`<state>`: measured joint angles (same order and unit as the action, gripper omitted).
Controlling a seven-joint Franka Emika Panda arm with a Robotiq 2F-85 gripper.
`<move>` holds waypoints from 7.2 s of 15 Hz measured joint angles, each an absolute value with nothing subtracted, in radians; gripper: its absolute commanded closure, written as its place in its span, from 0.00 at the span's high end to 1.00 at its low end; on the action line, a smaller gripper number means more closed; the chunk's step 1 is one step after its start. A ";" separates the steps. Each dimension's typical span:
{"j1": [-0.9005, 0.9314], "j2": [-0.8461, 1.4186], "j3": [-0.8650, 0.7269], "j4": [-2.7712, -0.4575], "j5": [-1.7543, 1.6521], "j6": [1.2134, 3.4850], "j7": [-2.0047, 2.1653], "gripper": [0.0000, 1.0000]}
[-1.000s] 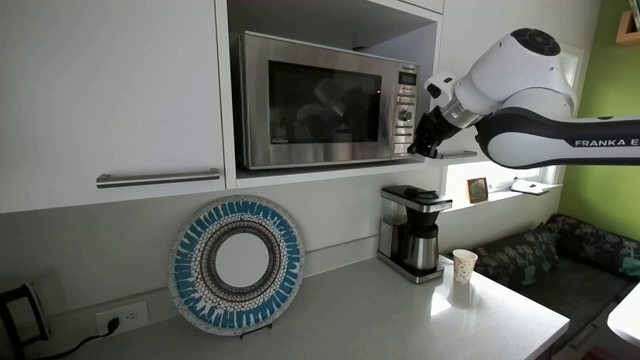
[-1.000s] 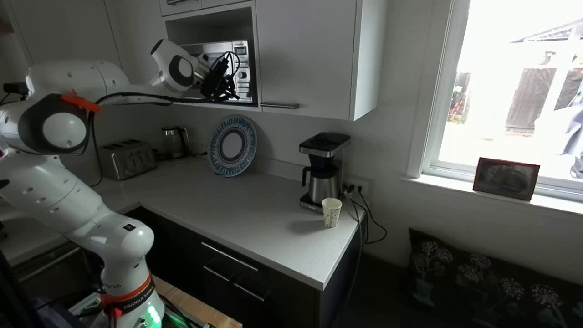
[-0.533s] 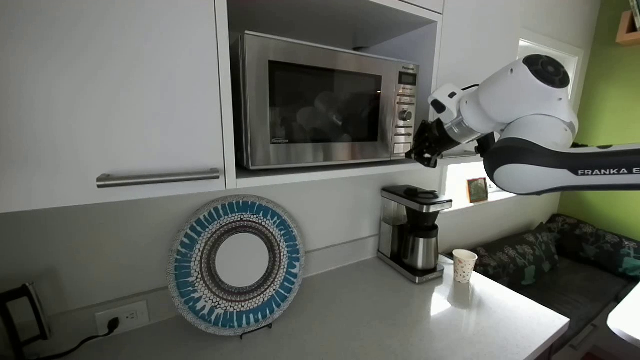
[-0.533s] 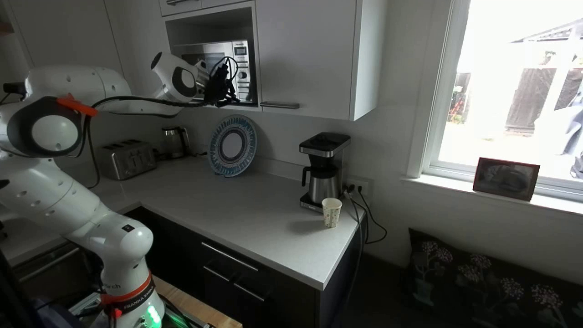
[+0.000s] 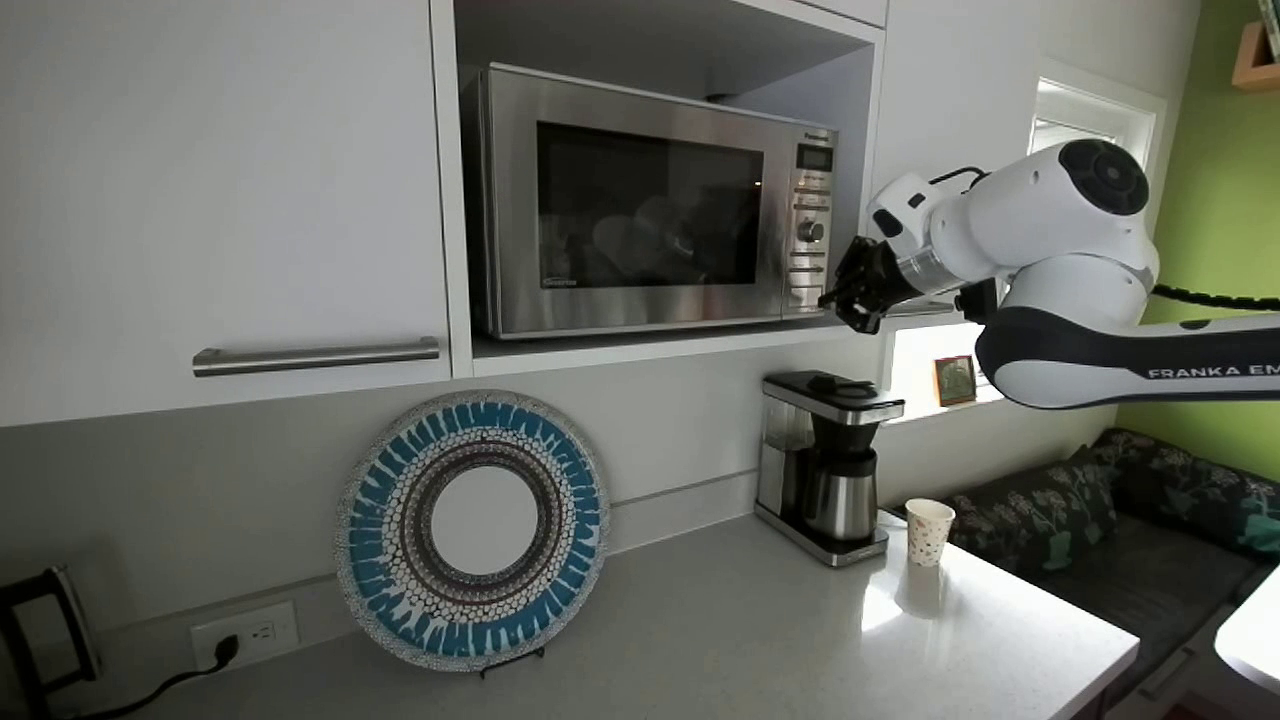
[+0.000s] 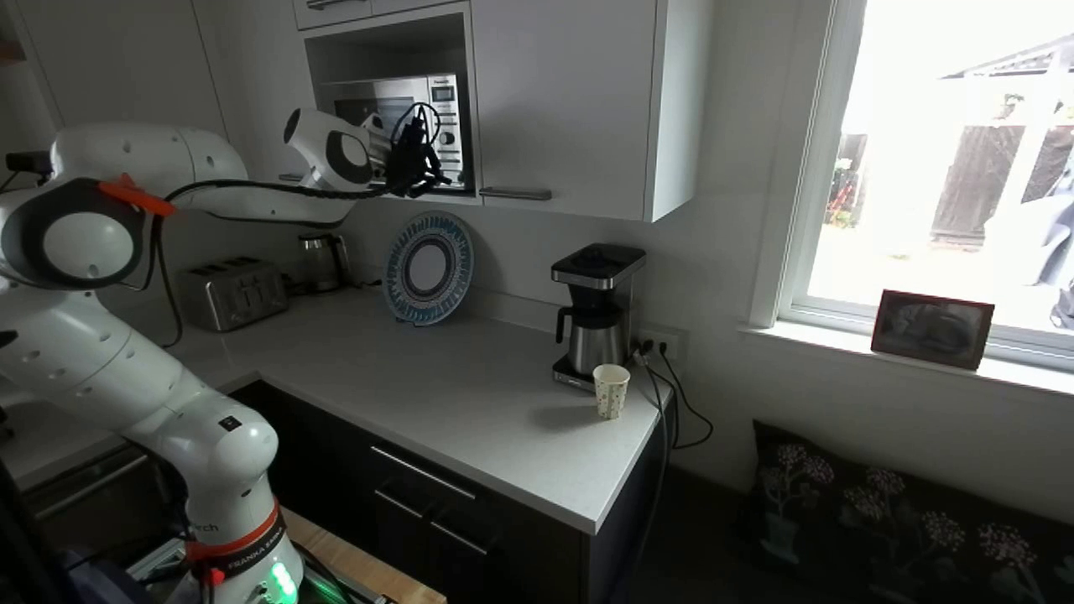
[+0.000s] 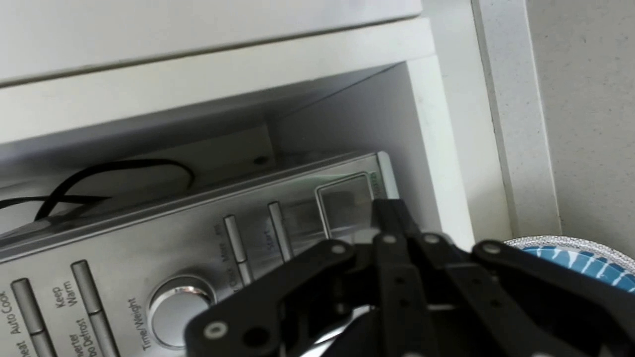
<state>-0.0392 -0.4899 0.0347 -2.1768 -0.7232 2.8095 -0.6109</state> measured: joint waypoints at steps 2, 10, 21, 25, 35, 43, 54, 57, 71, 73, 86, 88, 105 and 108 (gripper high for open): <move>-0.041 -0.490 0.037 -2.177 -0.724 2.810 -0.610 0.01; -0.041 -0.490 0.037 -2.176 -0.724 2.810 -0.609 0.00; 0.140 -0.430 -0.101 -2.173 -0.682 2.923 -0.838 0.00; 0.242 -0.439 -0.169 -2.164 -0.570 2.857 -0.982 0.00; 0.314 -0.453 -0.167 -2.088 -0.361 2.603 -1.132 0.26; 0.218 -0.456 -0.087 -2.088 -0.364 2.587 -1.142 0.00; 0.074 -0.464 -0.017 -2.114 -0.523 2.655 -1.146 0.00; 0.036 -0.462 -0.008 -2.121 -0.568 2.726 -1.141 0.00; -0.046 -0.425 0.028 -2.138 -0.612 2.925 -0.940 0.00; -0.041 -0.424 0.025 -2.138 -0.600 2.925 -0.902 0.00; -0.006 -0.374 -0.028 -2.161 -0.526 3.071 -0.856 0.00; 0.016 -0.371 -0.053 -2.171 -0.524 3.103 -0.881 0.26; 0.352 -0.422 -0.246 -2.053 -0.118 2.612 -1.183 0.97; 0.330 -0.419 -0.225 -2.055 -0.107 2.606 -1.183 1.00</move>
<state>0.3297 -0.4186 -0.2255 -2.0548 -0.1071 2.6059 -1.1830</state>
